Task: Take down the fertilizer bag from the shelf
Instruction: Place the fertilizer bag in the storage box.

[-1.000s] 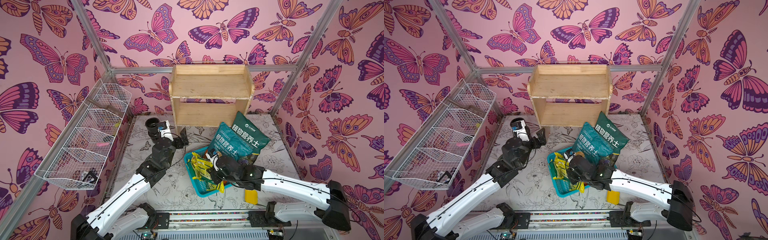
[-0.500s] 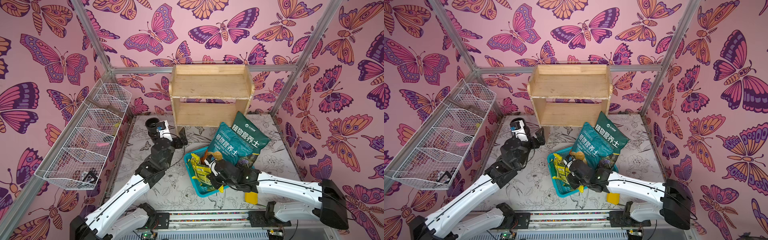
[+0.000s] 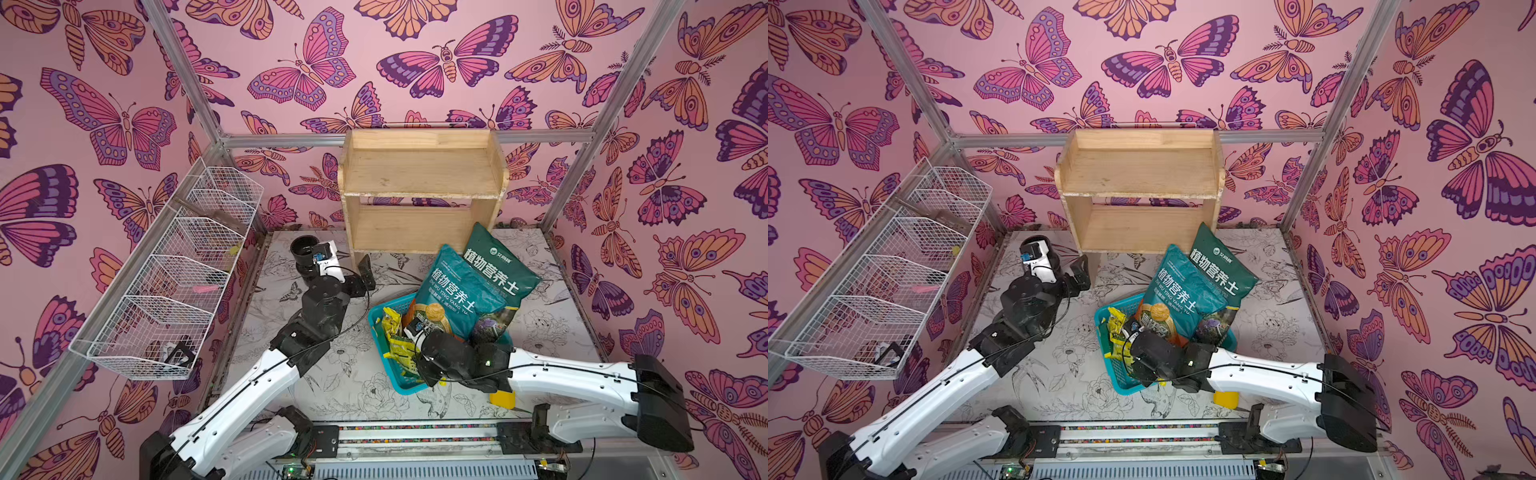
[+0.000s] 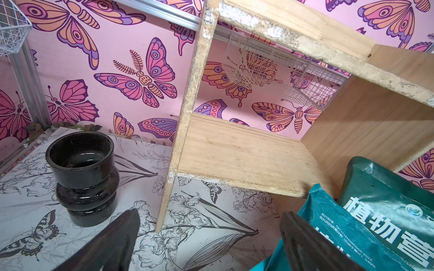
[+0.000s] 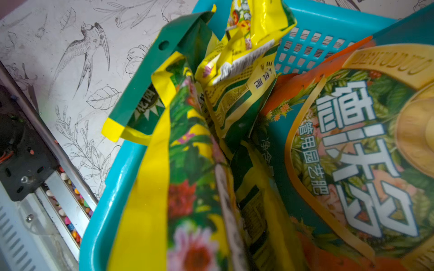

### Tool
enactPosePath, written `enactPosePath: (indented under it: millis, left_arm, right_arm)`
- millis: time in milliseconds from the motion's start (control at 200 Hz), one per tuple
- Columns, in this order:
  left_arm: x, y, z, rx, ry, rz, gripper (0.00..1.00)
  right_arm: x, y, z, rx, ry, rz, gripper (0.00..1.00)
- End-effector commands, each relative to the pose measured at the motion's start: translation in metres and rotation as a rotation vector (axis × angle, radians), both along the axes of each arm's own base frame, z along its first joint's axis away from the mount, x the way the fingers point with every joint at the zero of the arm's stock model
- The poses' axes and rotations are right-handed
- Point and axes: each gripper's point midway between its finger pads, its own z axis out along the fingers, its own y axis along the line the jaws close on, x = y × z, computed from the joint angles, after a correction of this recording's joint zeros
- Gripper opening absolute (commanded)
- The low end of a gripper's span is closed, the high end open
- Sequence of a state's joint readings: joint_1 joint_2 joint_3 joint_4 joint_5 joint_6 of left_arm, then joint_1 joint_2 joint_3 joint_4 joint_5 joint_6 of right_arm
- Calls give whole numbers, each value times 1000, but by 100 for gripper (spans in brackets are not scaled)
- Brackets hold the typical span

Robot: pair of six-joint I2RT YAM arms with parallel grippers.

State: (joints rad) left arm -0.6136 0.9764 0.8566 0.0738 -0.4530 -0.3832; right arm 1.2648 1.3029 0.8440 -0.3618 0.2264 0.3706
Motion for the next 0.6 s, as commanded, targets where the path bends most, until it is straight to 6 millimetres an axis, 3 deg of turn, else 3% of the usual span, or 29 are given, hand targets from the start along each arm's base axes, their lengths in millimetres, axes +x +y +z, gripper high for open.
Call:
enactPosePath:
  millis: [0,150,265,305,386,436,496,596]
  left_arm:
    - [-4,7,-1,-6,1,19,100]
    - [-7,10,2,-10,-7,20,100]
    - [-7,11,-1,-4,-4,26,100]
    - [-6,11,-3,0,-1,26,100]
    - [-6,12,-4,11,0,33,100]
    - [-5,13,-4,19,0,41,100]
    - [-5,15,-3,26,-4,47,100]
    - [-5,17,-4,40,0,62,100]
  right_arm:
    - [-44,-97,-71,-510,160,25,8]
    - [-56,-95,-76,-463,223,7,8]
    - [-52,-96,-75,-423,208,-29,11]
    - [-51,-94,-73,-411,198,-30,19]
    - [-43,-84,-63,-385,158,-30,54]
    - [-33,-76,-52,-367,110,-40,67]
    - [-20,-63,-36,-331,63,-43,74]
    - [2,-43,-12,-242,56,-55,76]
